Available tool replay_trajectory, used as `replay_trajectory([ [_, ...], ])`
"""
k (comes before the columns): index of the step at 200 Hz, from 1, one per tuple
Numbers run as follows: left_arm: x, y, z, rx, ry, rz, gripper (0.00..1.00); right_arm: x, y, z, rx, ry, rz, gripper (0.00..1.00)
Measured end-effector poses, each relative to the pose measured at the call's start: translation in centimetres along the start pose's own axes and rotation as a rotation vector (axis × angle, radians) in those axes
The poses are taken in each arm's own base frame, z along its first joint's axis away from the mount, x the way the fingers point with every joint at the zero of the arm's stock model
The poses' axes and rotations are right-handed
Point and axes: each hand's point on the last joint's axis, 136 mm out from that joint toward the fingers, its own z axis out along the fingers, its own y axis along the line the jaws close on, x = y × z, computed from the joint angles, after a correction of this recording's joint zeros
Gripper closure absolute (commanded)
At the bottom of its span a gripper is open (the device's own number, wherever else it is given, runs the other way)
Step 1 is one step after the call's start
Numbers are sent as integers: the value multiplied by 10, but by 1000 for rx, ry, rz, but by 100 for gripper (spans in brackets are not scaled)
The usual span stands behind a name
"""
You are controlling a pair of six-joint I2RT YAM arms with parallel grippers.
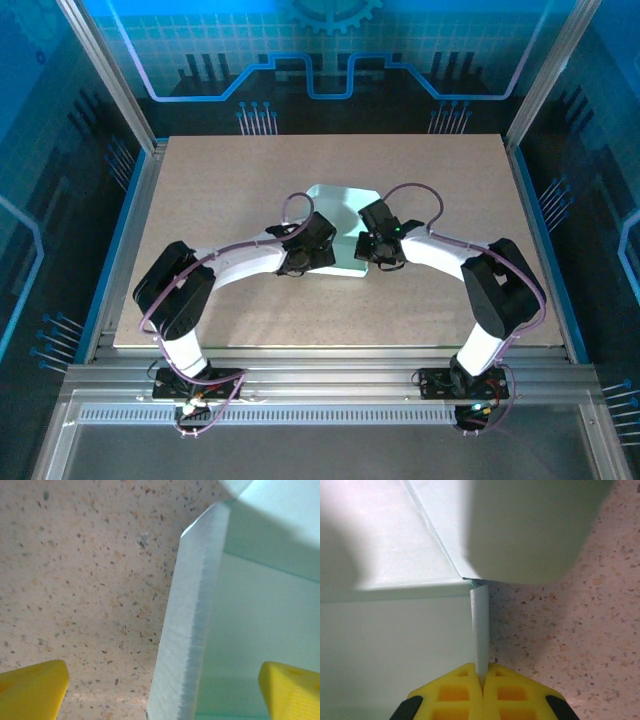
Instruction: Fold the paper box
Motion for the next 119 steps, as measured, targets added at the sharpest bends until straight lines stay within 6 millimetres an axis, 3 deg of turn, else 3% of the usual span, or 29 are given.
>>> replay_trajectory([
  [32, -1, 1, -5, 28, -20, -8, 1, -5, -2, 2, 33, -24, -32, 100],
  [76, -11, 4, -31, 115, -110, -39, 1, -8, -2, 5, 139, -73, -155, 100],
  [119, -24, 19, -58, 149, -218, -75, 1, -14, 0, 8, 258, -117, -281, 100],
])
